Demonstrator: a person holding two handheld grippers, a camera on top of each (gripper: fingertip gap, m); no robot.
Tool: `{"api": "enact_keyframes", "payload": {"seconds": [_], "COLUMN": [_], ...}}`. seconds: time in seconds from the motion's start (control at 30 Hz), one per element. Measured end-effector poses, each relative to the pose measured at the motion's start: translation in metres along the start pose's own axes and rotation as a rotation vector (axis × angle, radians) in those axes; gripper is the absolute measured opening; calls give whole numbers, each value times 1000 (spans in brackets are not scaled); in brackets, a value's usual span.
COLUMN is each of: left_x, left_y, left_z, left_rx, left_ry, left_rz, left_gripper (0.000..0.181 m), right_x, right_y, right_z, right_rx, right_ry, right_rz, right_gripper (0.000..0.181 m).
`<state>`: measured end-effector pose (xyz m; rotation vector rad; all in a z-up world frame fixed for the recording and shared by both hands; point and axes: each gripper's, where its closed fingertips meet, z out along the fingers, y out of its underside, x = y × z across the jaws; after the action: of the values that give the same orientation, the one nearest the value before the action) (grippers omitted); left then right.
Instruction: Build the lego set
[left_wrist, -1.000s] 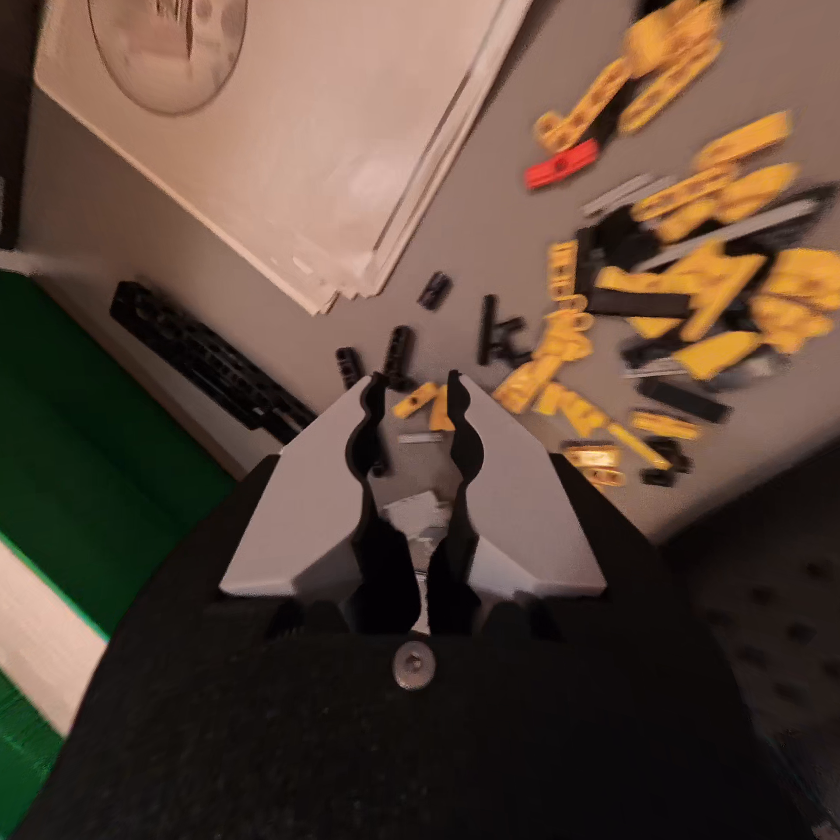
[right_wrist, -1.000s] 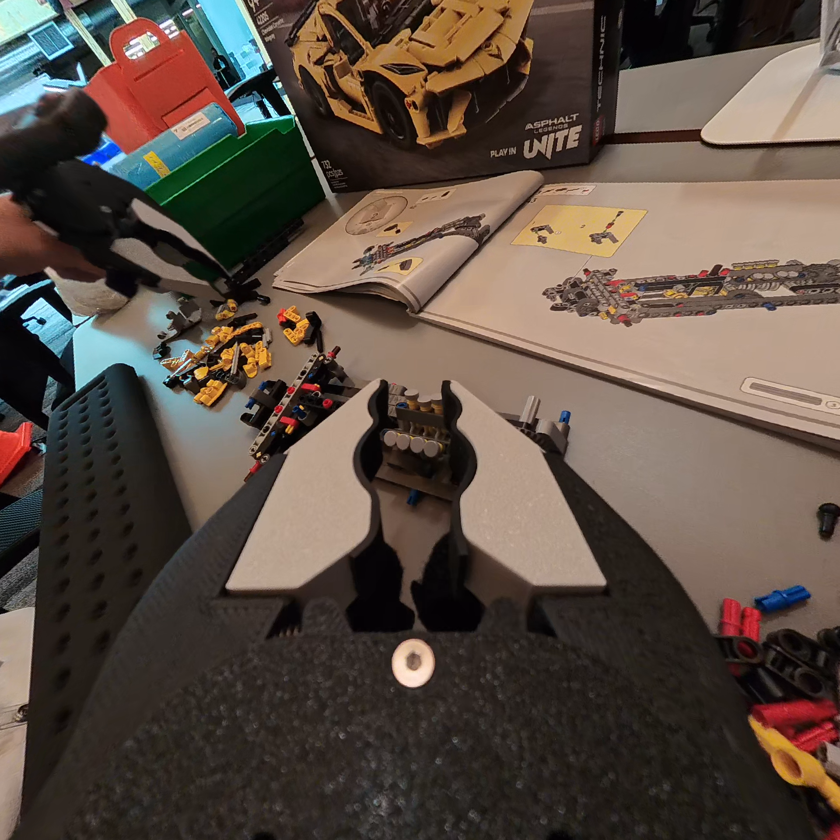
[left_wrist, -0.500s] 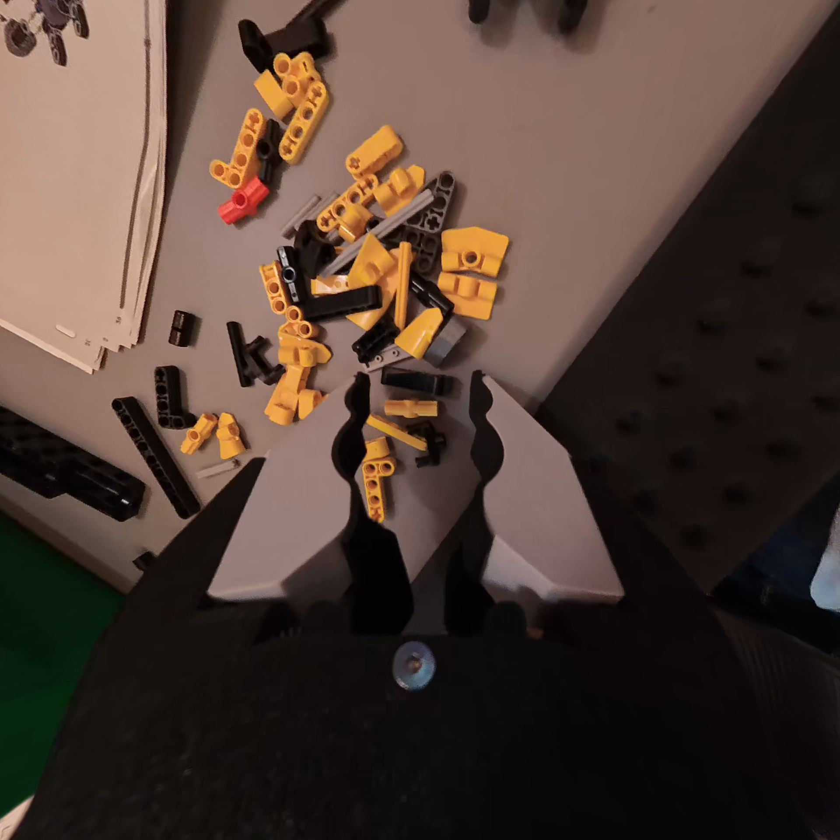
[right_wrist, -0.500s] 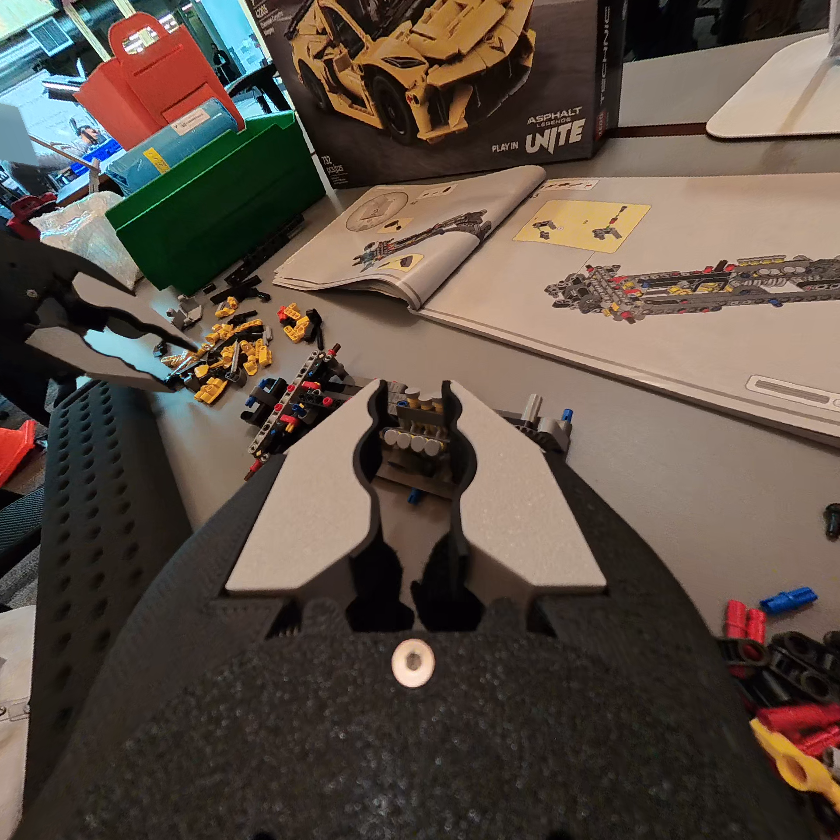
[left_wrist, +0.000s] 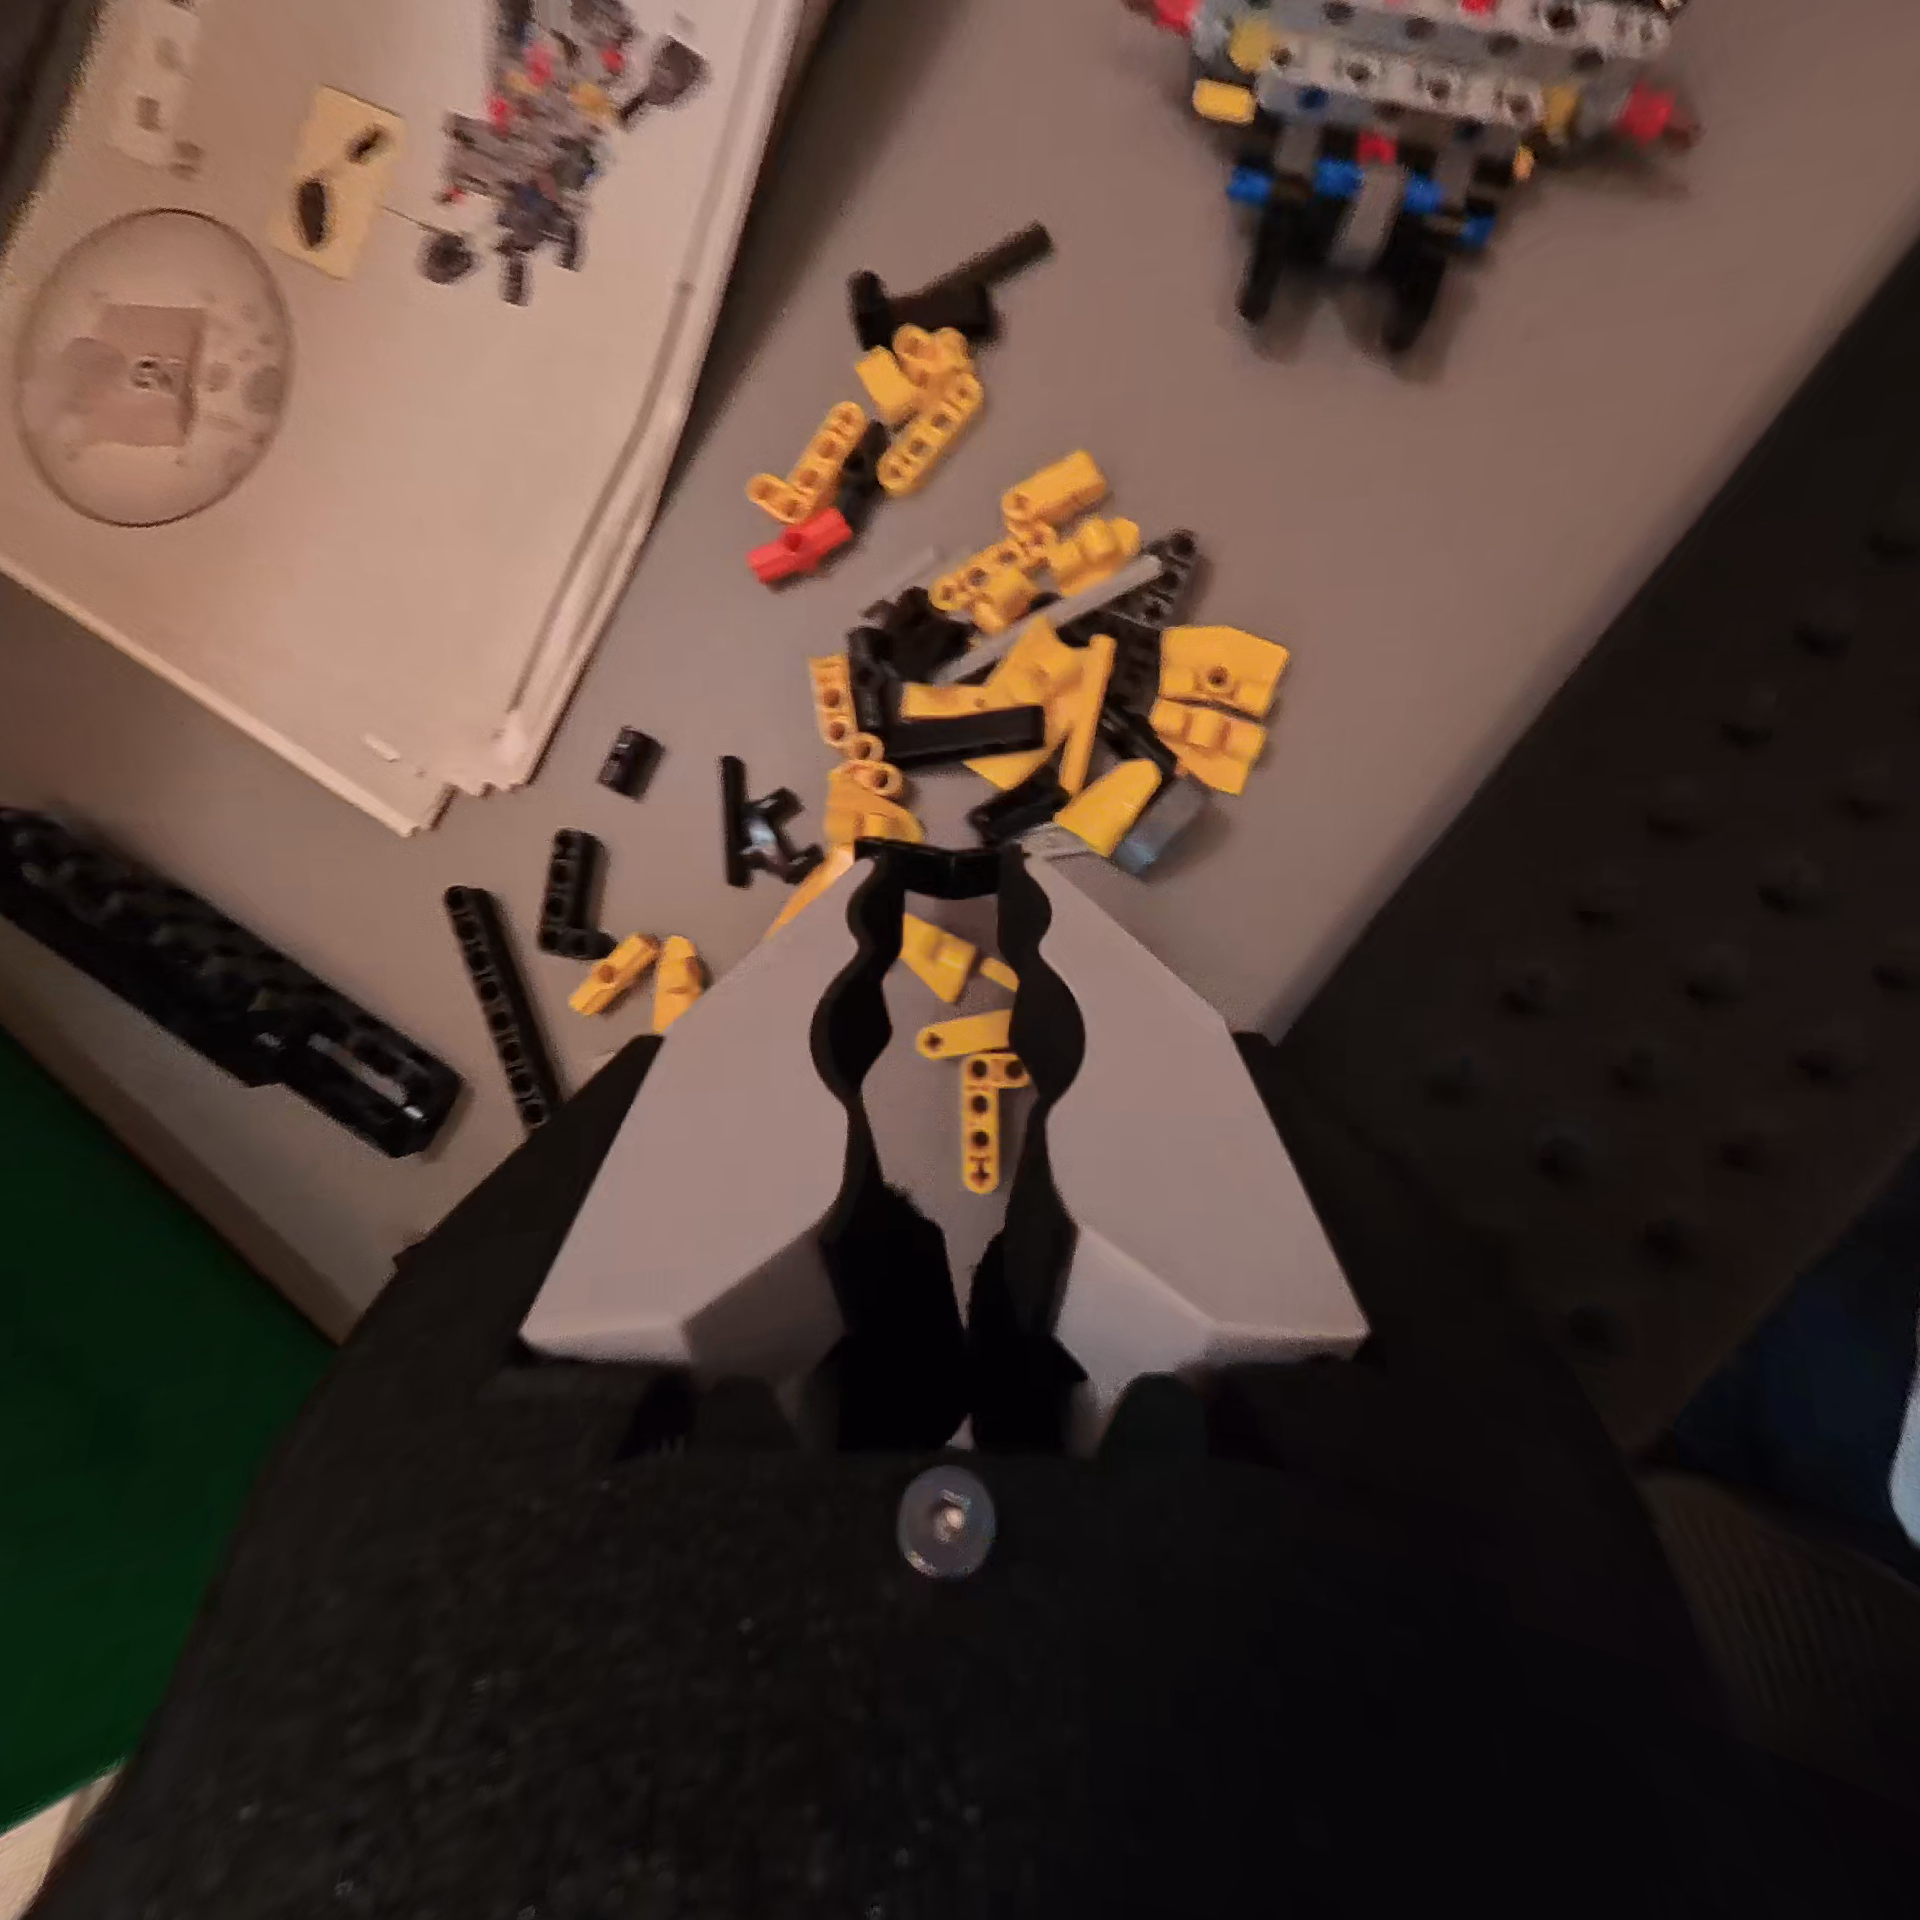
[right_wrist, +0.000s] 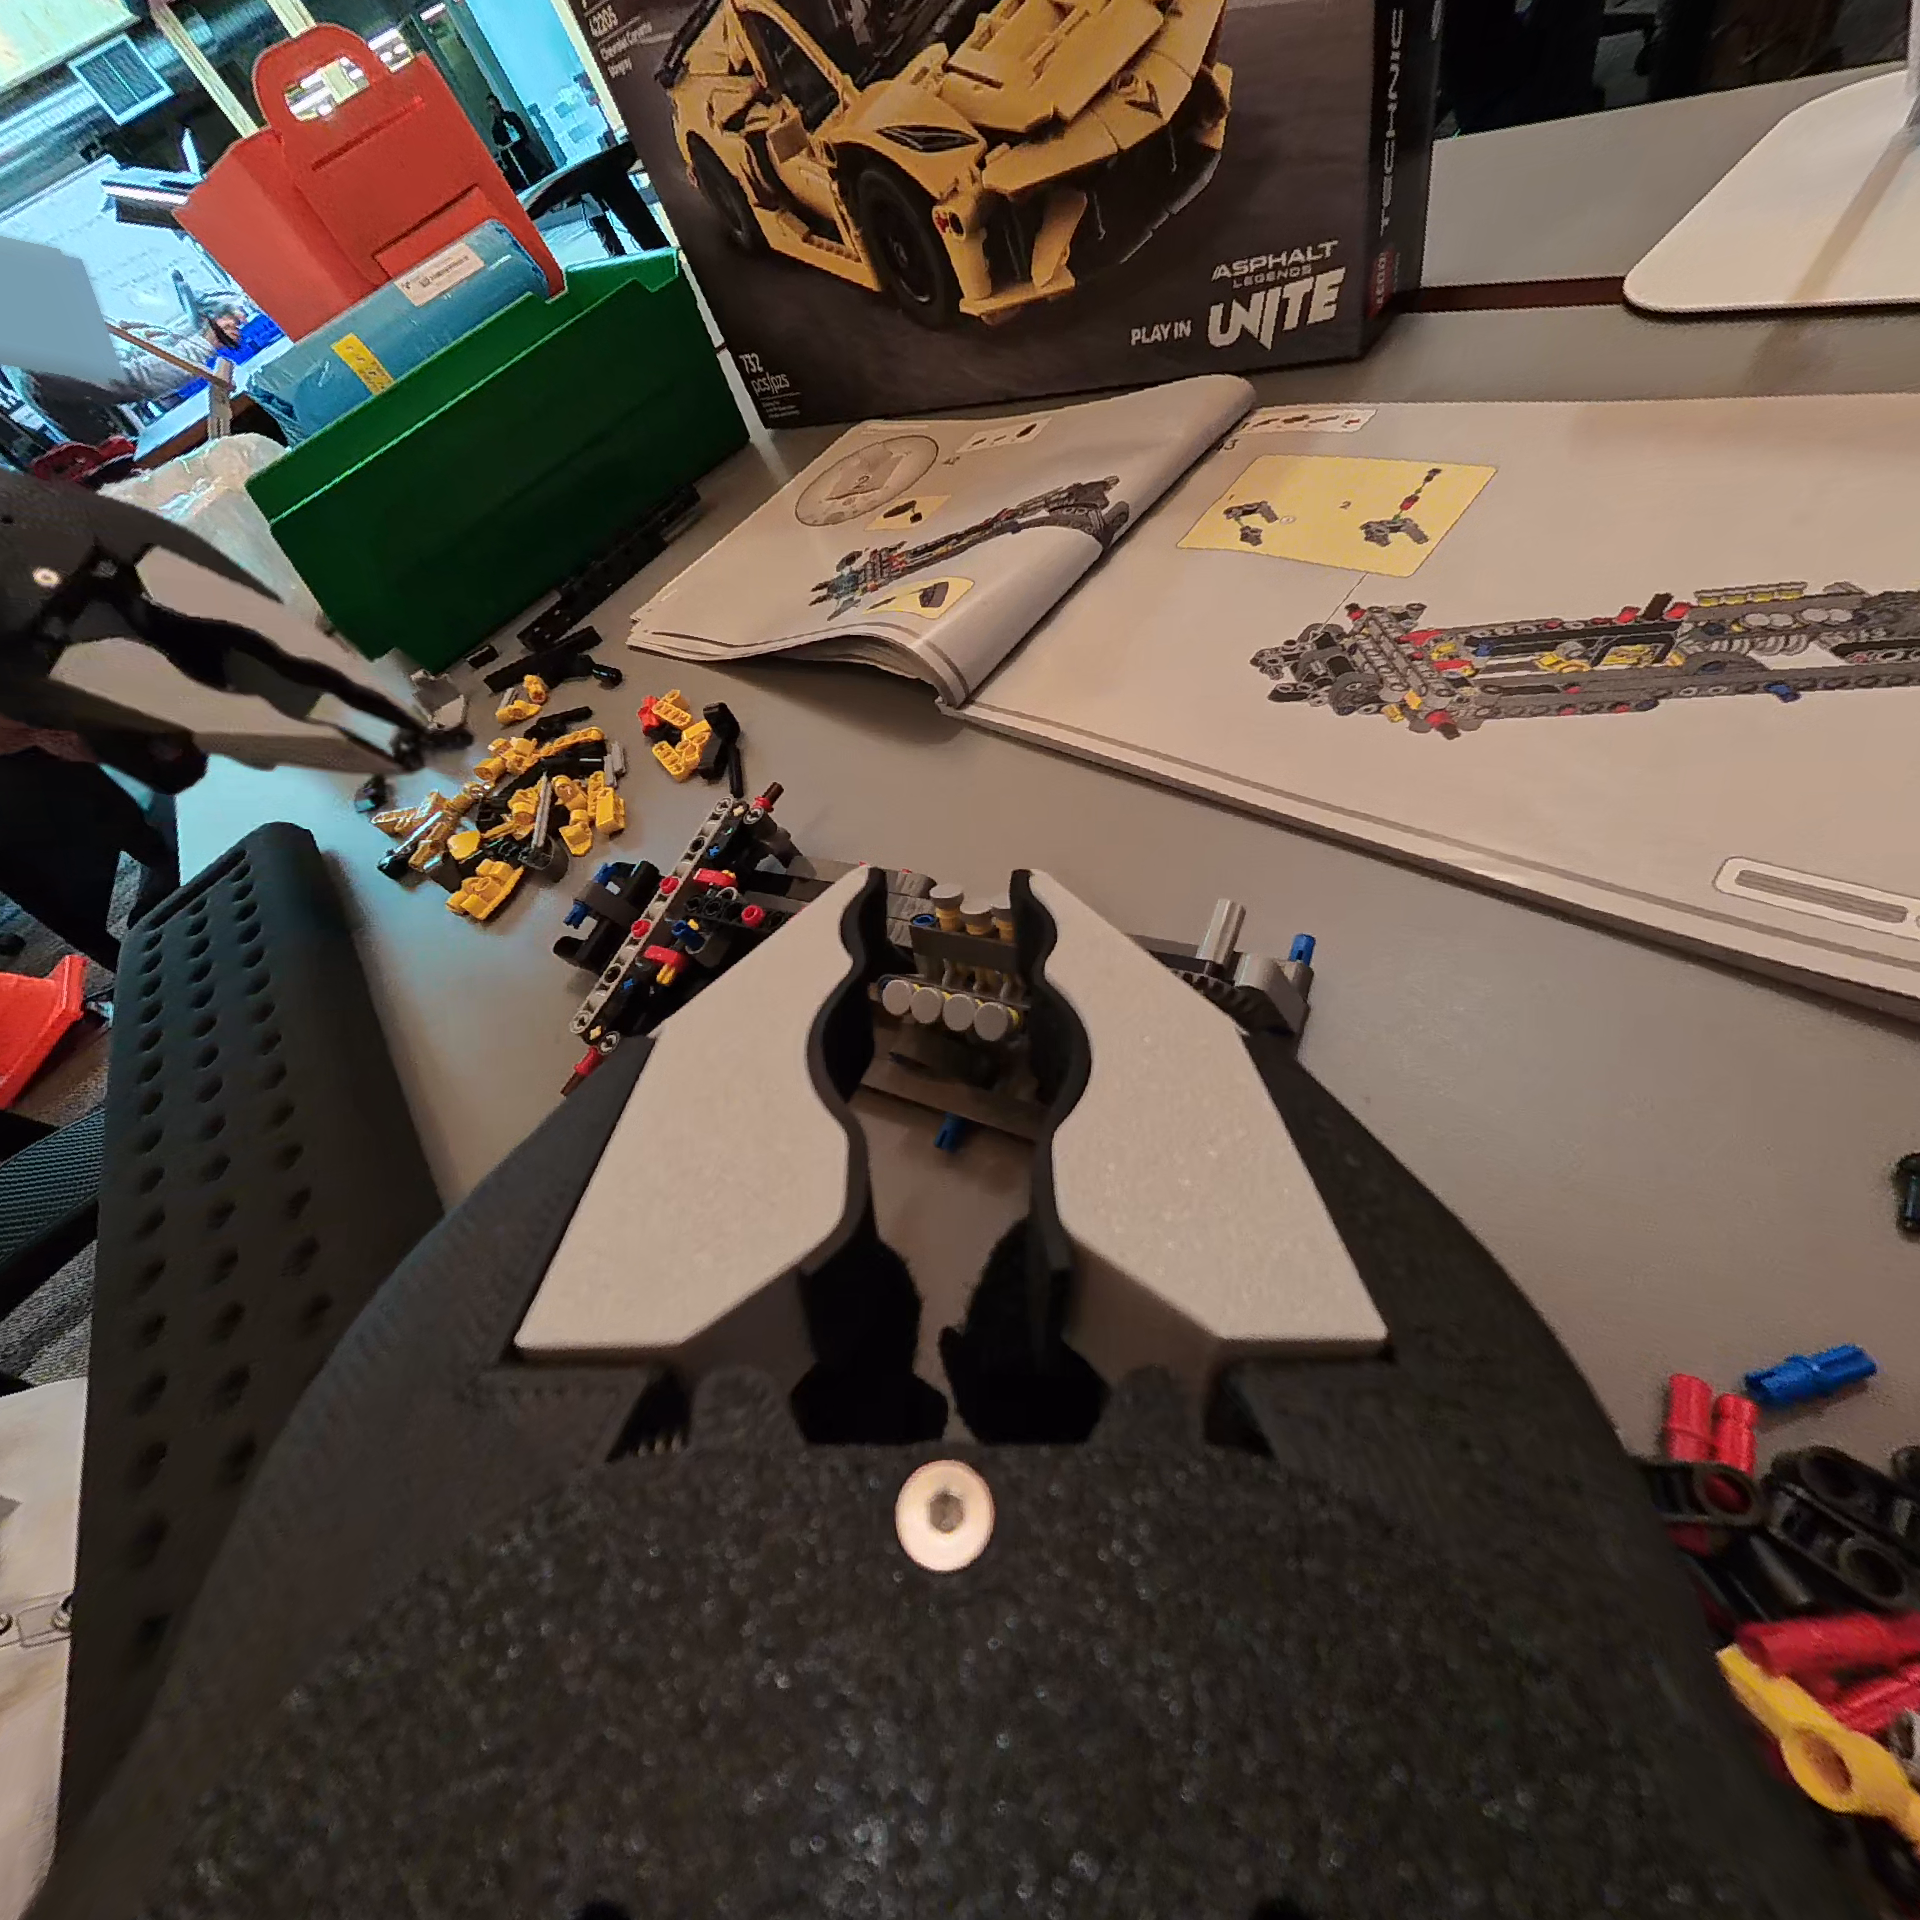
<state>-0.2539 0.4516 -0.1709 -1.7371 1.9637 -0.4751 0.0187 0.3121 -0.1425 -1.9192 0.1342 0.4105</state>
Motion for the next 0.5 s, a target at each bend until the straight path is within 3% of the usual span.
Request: {"api": "enact_keyframes", "payload": {"seconds": [0.1, 0.27, 0.5], "left_x": [-27, -88, -90], "left_y": [-6, 3, 16], "left_z": [-2, 13, 33], "left_rx": [94, 153, 110], "left_ry": [-33, -219, -251], "left_rz": [-92, -263, -252], "left_gripper": [16, 16, 14], "right_x": [0, 0, 0], "right_y": [1, 1, 1], "right_z": [0, 1, 1], "right_rx": [-3, -5, -6], "right_ry": [1, 2, 1], "right_rz": [-3, -2, 0], "right_gripper": [22, 22, 22]}}
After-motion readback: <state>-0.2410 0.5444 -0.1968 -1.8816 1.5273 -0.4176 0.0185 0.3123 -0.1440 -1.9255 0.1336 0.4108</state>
